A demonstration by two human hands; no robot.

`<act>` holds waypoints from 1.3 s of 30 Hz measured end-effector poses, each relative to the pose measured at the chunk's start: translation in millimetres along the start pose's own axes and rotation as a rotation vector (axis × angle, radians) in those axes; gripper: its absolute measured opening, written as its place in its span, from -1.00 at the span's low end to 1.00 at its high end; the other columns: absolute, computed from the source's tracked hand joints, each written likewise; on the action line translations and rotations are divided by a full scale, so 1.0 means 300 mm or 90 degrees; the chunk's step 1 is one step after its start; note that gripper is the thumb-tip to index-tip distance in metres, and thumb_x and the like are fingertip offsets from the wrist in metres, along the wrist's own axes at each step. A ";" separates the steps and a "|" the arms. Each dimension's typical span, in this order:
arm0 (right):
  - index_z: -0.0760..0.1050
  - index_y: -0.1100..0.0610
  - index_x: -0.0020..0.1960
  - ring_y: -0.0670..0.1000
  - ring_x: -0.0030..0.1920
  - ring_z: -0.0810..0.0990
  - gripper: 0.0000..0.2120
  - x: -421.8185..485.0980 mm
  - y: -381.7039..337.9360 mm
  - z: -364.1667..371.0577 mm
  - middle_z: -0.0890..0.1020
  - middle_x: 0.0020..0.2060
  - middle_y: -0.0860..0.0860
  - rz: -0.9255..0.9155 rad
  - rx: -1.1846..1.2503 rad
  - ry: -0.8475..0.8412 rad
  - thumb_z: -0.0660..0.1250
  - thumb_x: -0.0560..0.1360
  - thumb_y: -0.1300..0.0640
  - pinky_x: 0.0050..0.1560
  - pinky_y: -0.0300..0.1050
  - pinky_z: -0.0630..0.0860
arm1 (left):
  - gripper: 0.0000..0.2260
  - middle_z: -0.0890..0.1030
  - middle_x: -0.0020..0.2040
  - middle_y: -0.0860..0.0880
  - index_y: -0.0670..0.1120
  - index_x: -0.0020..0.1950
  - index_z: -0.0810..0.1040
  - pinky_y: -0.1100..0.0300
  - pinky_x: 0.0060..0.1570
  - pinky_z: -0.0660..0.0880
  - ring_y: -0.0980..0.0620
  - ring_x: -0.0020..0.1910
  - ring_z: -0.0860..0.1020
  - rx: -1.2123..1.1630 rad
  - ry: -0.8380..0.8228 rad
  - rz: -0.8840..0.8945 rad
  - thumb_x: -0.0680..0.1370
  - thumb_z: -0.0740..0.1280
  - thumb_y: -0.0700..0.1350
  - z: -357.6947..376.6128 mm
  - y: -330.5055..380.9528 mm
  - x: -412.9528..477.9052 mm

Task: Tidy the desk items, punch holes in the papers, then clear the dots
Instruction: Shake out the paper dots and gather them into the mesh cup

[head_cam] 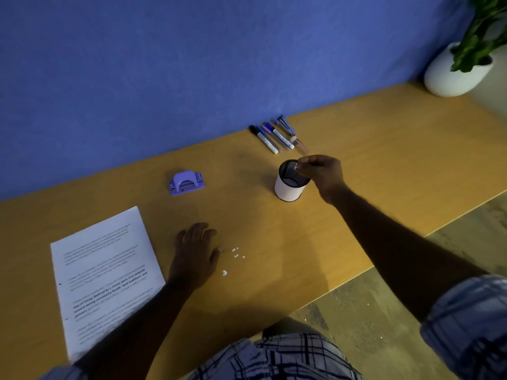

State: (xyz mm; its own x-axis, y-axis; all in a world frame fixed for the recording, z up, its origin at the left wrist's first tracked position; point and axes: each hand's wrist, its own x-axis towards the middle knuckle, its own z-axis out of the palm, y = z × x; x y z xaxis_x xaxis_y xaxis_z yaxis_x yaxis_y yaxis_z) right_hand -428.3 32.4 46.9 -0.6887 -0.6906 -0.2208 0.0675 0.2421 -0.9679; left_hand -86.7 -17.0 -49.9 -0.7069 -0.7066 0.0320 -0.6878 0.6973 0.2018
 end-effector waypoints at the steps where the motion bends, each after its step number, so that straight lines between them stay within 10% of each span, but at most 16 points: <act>1: 0.65 0.17 -0.15 -0.07 -0.25 0.60 -0.89 0.020 -0.001 -0.002 0.65 -0.26 0.03 -0.052 -0.146 0.007 0.46 0.39 0.35 -0.19 -0.24 0.56 | -0.66 0.53 0.25 -0.13 -0.08 0.21 0.53 -0.14 0.24 0.41 -0.14 0.25 0.50 0.003 0.002 0.003 0.50 0.36 0.05 0.003 0.000 -0.001; 10: 0.64 0.18 -0.05 0.00 -0.11 0.59 -0.87 0.101 -0.019 0.009 0.68 -0.09 0.07 -0.223 -0.596 -0.095 0.35 0.46 0.30 -0.21 -0.25 0.45 | -0.66 0.55 0.22 -0.13 -0.08 0.19 0.55 -0.16 0.22 0.42 -0.16 0.21 0.52 0.023 -0.006 -0.012 0.48 0.40 0.04 0.004 -0.017 -0.014; 15: 0.64 0.20 -0.05 0.02 -0.10 0.61 -0.85 0.076 -0.044 0.016 0.68 -0.09 0.09 -0.270 -0.573 -0.086 0.34 0.46 0.35 -0.10 -0.09 0.57 | -0.75 0.59 0.13 -0.08 -0.08 0.12 0.57 -0.03 0.15 0.47 -0.07 0.11 0.56 -0.011 -0.033 0.005 0.51 0.35 0.02 0.005 -0.031 -0.025; 20: 0.63 0.16 -0.11 -0.13 -0.20 0.51 -0.90 -0.057 -0.005 0.089 0.58 -0.19 -0.10 -0.397 -0.527 -0.173 0.41 0.42 0.32 -0.19 -0.48 0.36 | -0.86 0.58 -0.08 0.02 -0.06 -0.03 0.58 0.22 -0.09 0.46 0.08 -0.11 0.53 -0.142 -0.129 0.028 0.54 0.32 -0.01 0.011 -0.038 -0.047; 26: 0.63 0.20 -0.12 0.00 -0.27 0.58 -0.93 -0.227 0.227 0.182 0.64 -0.22 0.05 -0.315 -0.491 -0.317 0.49 0.42 0.25 -0.21 -0.15 0.52 | -0.83 0.54 -0.09 0.06 -0.03 -0.09 0.57 0.20 -0.10 0.44 0.12 -0.12 0.50 -0.228 -0.175 0.025 0.47 0.41 0.05 0.044 -0.033 -0.083; 39: 0.60 0.13 0.03 -0.03 -0.11 0.56 -0.82 -0.363 0.419 0.232 0.62 -0.04 0.04 -0.205 -0.528 -0.341 0.47 0.43 0.18 -0.12 -0.21 0.51 | -0.84 0.59 -0.08 0.11 0.06 -0.07 0.70 0.24 -0.11 0.44 0.14 -0.10 0.52 -0.235 -0.090 -0.042 0.42 0.46 0.09 0.075 0.010 -0.095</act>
State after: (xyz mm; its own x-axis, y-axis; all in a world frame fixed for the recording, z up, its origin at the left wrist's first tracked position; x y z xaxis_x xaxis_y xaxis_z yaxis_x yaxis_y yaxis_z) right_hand -294.4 90.6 -59.2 -0.1617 -0.9688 -0.1875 -0.7204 0.2458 -0.6486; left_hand -72.5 8.0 -72.3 -0.6969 -0.7065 -0.1232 -0.6452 0.5427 0.5378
